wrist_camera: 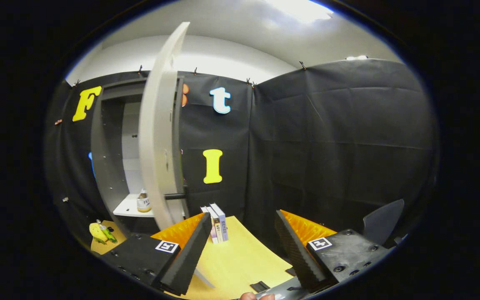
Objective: Open the shoe cabinet door, grab the shoes and put them into the shoe cabinet, then close the shoe cabinet door.
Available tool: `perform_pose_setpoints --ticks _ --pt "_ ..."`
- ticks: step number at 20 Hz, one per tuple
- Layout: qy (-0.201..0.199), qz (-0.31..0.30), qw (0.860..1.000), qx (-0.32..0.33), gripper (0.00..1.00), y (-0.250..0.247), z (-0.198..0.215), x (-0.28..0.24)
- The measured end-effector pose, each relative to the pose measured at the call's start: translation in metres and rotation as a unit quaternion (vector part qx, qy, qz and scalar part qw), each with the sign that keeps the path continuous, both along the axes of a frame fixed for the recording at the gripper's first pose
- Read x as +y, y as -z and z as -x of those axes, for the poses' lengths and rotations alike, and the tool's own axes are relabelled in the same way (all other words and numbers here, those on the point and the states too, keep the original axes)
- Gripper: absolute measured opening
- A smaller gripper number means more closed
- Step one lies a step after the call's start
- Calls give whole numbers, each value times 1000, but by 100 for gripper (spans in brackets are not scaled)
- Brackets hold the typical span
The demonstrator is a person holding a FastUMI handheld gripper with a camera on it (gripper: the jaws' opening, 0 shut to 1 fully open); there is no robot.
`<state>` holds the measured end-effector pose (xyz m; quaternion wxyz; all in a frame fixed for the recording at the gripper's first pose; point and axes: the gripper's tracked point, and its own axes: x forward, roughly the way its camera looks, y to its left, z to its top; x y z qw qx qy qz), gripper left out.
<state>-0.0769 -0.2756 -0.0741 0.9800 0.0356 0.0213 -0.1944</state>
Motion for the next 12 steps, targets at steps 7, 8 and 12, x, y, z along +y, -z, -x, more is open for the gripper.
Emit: perform_pose_setpoints --ticks 7,8,12 --pt "-30 -21 999 6 95 10 -34 12" --pt "-36 -32 999 5 96 12 -34 17" --pt "-41 -44 998 6 97 14 -32 34"
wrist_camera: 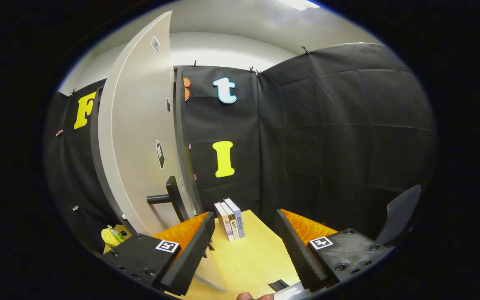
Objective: Open the shoe cabinet door, grab the shoes and put them into the shoe cabinet, then close the shoe cabinet door.
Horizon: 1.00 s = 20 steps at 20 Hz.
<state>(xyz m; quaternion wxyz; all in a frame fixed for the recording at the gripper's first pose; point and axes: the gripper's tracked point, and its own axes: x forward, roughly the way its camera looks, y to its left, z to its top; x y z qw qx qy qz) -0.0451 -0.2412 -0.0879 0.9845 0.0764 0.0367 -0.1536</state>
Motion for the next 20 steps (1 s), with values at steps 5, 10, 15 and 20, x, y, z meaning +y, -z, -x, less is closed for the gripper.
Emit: perform_pose_setpoints --ticks 5,10,15,20 --pt "-39 -9 999 -1 97 2 1 55" --pt "-80 -22 997 -1 97 3 -12 110" --pt "-117 -24 993 -11 97 -6 -32 164" --pt "-168 -32 985 -16 97 -8 -63 218"
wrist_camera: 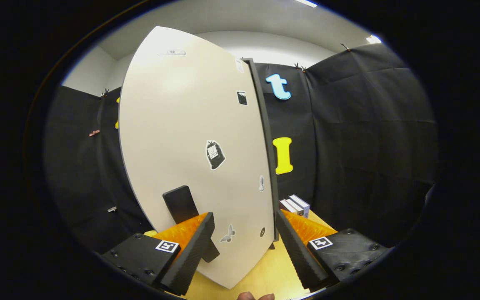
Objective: Open the shoe cabinet door, grab the shoes and put them into the shoe cabinet, then close the shoe cabinet door.
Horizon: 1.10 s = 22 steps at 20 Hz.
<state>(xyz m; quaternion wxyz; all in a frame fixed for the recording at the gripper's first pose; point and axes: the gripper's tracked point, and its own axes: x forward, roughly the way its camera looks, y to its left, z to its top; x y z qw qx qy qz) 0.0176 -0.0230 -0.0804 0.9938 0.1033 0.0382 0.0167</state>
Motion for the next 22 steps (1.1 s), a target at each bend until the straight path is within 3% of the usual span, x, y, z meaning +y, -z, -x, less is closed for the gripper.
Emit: perform_pose_setpoints --ticks 4,8,22 --pt "-55 -6 998 6 98 1 -23 57" --pt "-73 6 997 -4 98 -10 -30 87" --pt "-45 38 998 -17 98 -20 -34 80"
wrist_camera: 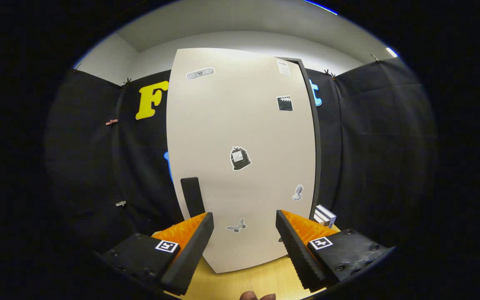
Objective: Open the shoe cabinet door, grab the shoes and put them into the shoe cabinet, then close the shoe cabinet door.
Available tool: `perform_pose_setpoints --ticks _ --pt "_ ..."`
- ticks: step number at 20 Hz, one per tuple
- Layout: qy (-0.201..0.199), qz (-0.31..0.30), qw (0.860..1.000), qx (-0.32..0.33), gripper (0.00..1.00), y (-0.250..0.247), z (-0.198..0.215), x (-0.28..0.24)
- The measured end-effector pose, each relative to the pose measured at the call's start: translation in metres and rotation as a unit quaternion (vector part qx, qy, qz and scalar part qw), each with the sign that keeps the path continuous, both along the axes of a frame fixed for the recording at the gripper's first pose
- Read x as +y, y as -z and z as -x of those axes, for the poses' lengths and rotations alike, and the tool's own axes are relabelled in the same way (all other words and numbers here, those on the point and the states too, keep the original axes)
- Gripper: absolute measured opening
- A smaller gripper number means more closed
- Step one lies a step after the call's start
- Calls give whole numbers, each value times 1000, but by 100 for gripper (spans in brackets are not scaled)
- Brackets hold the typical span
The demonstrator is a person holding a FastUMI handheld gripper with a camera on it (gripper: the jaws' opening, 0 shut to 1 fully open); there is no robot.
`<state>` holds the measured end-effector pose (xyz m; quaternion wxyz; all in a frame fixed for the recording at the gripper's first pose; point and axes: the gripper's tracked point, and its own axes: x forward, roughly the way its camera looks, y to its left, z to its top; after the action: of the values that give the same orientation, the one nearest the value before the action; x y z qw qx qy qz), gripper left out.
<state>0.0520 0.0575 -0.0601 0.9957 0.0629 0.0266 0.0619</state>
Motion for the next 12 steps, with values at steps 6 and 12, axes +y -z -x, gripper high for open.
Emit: perform_pose_setpoints --ticks 6,12 --pt "0 -3 1000 2 98 -2 4 2" --pt "-3 -2 1000 1 98 -5 7 2"
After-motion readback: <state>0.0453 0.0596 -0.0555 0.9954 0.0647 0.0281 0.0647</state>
